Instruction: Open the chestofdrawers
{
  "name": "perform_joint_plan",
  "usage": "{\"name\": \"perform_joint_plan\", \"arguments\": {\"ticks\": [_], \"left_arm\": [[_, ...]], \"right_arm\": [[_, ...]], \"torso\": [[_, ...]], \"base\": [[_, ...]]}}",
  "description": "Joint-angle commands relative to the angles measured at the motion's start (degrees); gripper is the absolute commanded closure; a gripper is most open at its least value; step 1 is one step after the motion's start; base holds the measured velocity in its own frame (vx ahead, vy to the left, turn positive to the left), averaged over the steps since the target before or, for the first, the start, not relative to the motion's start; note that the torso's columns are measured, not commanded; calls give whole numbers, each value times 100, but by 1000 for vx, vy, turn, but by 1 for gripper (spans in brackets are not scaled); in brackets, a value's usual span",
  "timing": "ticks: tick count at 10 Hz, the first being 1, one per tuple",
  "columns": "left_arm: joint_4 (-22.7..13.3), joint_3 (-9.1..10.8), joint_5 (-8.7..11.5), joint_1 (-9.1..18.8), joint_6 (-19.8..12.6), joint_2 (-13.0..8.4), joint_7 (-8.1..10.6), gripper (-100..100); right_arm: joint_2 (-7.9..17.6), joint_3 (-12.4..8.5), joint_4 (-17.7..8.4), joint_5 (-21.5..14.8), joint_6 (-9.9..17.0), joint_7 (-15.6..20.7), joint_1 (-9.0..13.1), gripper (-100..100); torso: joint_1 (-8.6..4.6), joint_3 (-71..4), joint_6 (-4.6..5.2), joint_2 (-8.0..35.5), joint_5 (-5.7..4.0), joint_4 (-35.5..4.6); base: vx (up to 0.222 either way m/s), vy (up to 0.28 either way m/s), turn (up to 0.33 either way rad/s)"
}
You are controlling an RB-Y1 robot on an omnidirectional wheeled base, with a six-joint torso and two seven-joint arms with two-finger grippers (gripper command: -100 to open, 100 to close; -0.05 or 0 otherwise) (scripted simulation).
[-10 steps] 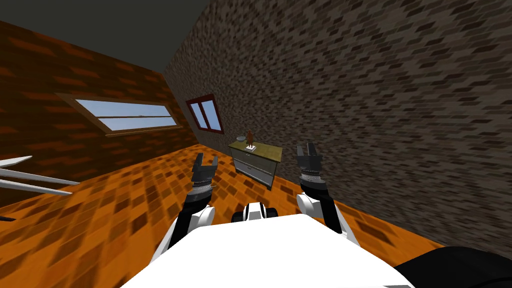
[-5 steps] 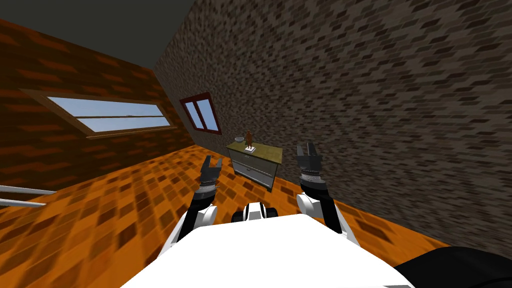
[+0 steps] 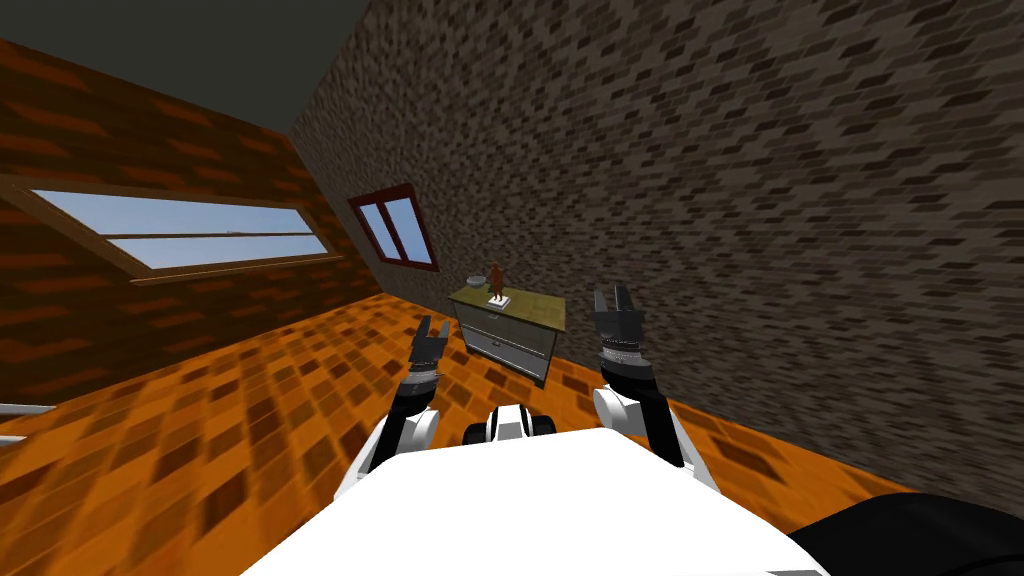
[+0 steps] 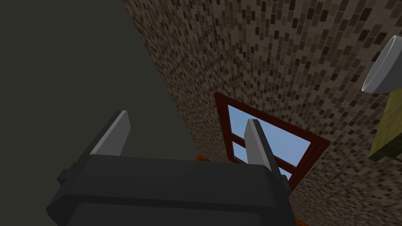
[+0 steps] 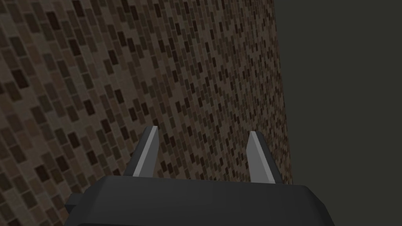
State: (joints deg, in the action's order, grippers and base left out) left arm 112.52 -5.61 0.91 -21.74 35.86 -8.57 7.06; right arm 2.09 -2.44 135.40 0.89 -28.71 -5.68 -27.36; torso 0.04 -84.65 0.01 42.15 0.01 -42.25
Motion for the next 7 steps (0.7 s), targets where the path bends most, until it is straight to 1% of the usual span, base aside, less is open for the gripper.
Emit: {"name": "perform_joint_plan", "arguments": {"ticks": [1, 2, 3, 4, 5, 6, 7], "left_arm": [[-403, -28, 23, 160, 210, -35, -53, -100], [-531, -28, 23, 160, 210, -35, -53, -100], [-710, -51, 34, 260, 330, -43, -88, -100], [-818, -51, 34, 260, 330, -43, -88, -100], [-1014, -75, 44, 360, 454, -48, -123, -100], [-1112, -75, 44, 360, 454, -48, -123, -100], [-1335, -100, 54, 460, 582, -51, -158, -100]], "right_arm": [[0, 0, 0, 0, 0, 0, 0, 0], [0, 0, 0, 0, 0, 0, 0, 0], [0, 0, 0, 0, 0, 0, 0, 0], [0, 0, 0, 0, 0, 0, 1, 0], [0, 0, 0, 0, 0, 0, 0, 0], [0, 0, 0, 0, 0, 0, 0, 0], [0, 0, 0, 0, 0, 0, 0, 0]], "torso": [[-5, 6, -3, 13, -1, -2], [-8, 11, 0, 18, -2, -5], [-10, 15, -2, 25, -3, -6], [-7, 11, 0, 18, -2, -5], [-6, 9, -2, 15, -2, -4], [-5, 6, 0, 10, -1, -3], [-2, 8, -2, 14, -1, -3]], "base": [[76, 33, -60], [58, 25, -38], [66, 26, -76], [65, 25, -43], [70, 24, -69], [59, 31, -40], [79, 32, -68]]}}
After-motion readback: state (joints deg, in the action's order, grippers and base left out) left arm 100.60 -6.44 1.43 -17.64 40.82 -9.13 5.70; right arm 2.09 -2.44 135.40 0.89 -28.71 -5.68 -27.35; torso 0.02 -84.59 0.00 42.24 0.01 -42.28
